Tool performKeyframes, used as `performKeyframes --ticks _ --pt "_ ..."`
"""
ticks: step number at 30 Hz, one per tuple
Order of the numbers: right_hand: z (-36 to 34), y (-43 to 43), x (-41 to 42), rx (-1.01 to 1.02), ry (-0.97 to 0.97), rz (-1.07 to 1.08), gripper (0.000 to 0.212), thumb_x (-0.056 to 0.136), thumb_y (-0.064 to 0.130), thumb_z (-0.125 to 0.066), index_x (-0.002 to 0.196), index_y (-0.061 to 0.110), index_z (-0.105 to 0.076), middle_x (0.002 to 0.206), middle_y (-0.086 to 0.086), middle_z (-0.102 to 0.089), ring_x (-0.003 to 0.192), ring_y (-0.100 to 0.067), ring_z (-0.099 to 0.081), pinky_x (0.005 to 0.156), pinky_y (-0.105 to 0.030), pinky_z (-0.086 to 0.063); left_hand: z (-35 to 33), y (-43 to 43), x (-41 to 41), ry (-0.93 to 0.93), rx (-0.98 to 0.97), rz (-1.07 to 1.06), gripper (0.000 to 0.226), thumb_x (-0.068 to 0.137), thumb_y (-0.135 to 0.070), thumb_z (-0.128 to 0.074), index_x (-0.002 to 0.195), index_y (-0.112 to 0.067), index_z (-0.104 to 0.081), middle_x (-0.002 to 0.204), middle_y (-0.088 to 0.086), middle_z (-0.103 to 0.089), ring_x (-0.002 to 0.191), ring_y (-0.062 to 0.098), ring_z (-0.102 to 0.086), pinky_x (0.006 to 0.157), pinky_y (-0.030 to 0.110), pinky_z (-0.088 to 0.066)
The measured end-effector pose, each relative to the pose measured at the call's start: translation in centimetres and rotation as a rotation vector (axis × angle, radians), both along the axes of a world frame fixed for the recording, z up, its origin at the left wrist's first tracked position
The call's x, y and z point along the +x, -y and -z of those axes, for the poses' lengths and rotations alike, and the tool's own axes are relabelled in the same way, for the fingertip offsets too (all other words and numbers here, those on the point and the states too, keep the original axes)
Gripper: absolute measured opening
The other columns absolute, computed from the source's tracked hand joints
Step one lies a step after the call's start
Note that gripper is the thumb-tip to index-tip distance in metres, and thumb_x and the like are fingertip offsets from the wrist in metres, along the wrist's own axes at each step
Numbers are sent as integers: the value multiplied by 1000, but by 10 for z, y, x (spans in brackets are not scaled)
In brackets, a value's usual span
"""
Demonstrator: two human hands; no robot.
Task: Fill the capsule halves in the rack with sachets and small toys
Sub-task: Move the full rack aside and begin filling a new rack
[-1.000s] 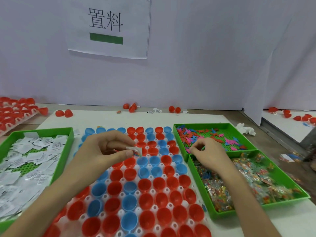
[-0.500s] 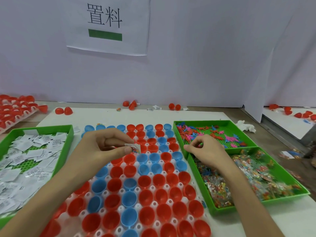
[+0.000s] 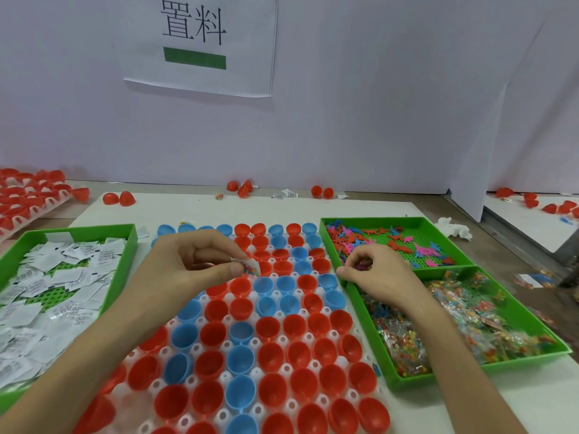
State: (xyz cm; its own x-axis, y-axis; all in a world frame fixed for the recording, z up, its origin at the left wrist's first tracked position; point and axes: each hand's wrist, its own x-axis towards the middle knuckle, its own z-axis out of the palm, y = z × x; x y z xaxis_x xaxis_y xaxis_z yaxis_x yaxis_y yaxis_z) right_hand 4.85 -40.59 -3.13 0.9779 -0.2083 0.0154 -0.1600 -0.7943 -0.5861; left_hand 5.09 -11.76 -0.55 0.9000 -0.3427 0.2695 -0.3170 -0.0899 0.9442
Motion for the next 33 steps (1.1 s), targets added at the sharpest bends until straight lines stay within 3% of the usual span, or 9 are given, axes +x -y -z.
performKeyframes --ticks 6,9,11,14,17,20,25,28,33 --pt "4 -1 2 19 77 24 24 91 45 -67 75 29 -60 82 12 -62 87 -12 -58 98 -54 -44 -1 1 -1 5 -4 1 15 70 -7 -74 85 -4 -74 81 7 -78 81 18 -76 71 16 -57" --pt "4 0 3 18 132 16 15 86 43 -73 91 33 -64 93 18 -64 96 -10 -61 99 -50 -46 -1 2 0 6 0 3 15 70 -8 -74 85 -4 -74 81 7 -78 81 18 -76 72 17 -58" --pt "7 -1 5 14 128 -18 16 85 37 -76 99 33 -69 89 19 -66 92 -6 -63 98 -47 -49 0 1 0 1 -1 3 15 70 -7 -74 85 -4 -74 82 8 -78 81 19 -76 73 18 -58" --pt "11 -1 6 5 177 -15 14 83 27 -80 92 33 -71 80 17 -69 80 0 -64 83 -34 -56 0 1 0 -6 -1 3 14 70 -7 -74 85 -5 -74 82 8 -78 81 19 -76 73 18 -58" --pt "12 3 7 29 248 -4 17 83 19 -79 78 34 -72 74 17 -71 73 3 -65 66 -11 -49 0 1 0 -17 -2 4 12 72 -4 -74 84 -6 -74 82 8 -78 81 19 -76 72 16 -57" --pt "10 6 6 80 336 42 18 84 14 -76 77 30 -75 71 16 -71 74 6 -64 60 -4 -46 -1 0 -1 -24 6 -4 15 71 -9 -75 86 -8 -75 82 8 -78 81 19 -76 71 16 -57" --pt "-5 1 -2 241 512 56 13 86 10 -76 86 23 -76 76 11 -73 70 -3 -68 68 -17 -56 -1 0 -2 -46 30 -21 19 70 -14 -77 89 -14 -75 83 4 -78 81 16 -76 70 14 -56" --pt "-15 -19 -10 458 595 -41 12 84 8 -77 89 19 -76 78 7 -76 69 -8 -72 70 -19 -58 -3 0 -3 -62 13 22 12 71 -13 -77 82 -16 -76 85 6 -78 83 20 -76 74 19 -59" --pt "-14 -63 -25 575 602 -231 11 83 9 -79 92 17 -77 82 8 -77 74 -11 -75 71 -20 -59 -3 0 -3 -45 12 29 11 68 -15 -78 79 -16 -77 89 3 -77 86 22 -75 80 32 -60"
